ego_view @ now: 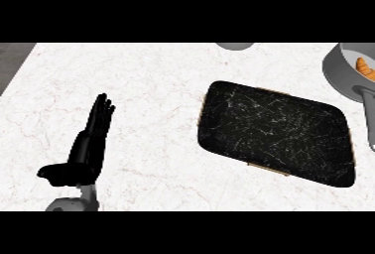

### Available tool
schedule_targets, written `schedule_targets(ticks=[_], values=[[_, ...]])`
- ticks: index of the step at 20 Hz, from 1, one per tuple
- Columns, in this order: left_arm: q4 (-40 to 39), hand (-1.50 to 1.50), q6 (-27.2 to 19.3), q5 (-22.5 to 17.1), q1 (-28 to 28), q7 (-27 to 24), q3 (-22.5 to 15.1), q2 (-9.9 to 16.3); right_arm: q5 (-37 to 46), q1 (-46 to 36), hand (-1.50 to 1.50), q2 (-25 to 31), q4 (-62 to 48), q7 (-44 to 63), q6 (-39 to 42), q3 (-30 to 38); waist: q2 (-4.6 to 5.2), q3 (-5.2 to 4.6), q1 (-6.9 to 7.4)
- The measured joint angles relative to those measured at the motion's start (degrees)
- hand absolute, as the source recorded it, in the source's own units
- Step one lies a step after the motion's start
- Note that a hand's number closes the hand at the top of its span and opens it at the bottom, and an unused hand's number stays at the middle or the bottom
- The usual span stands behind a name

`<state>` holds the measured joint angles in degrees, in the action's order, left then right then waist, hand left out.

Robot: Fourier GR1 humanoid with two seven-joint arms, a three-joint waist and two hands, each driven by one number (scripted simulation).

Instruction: Pick the croissant from the tray and place it in the pot

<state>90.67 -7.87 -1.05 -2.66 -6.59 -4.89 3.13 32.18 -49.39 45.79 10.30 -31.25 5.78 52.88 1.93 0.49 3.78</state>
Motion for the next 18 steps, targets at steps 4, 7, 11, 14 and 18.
schedule_targets(ticks=[4,7,11,14,18], values=[[0.0,0.00,0.1,-0.1,-0.1,0.1,-0.1,-0.1,-1.2,1.3,-1.50,2.6,-0.2,-1.2,2.7,1.1,0.10,0.04,0.08],[0.1,0.00,0.2,-0.2,0.0,-0.1,-0.1,-0.2,-1.9,2.7,-1.50,3.9,-0.2,-2.4,3.6,1.7,0.11,0.07,0.16],[0.5,0.00,0.0,-0.1,-0.1,0.4,-0.1,-0.2,-2.7,4.5,-1.50,5.3,-0.4,-3.5,4.5,2.6,0.15,0.12,0.19],[0.5,0.00,0.0,0.1,0.2,0.3,-0.4,-0.5,-4.2,5.4,-1.50,6.4,-0.6,-3.6,4.5,4.1,0.17,0.17,0.15],[0.8,0.00,-0.3,0.4,0.5,0.1,-0.7,-0.7,-6.0,6.3,-1.50,7.6,-0.9,-3.3,3.9,6.1,0.26,0.23,0.35]])
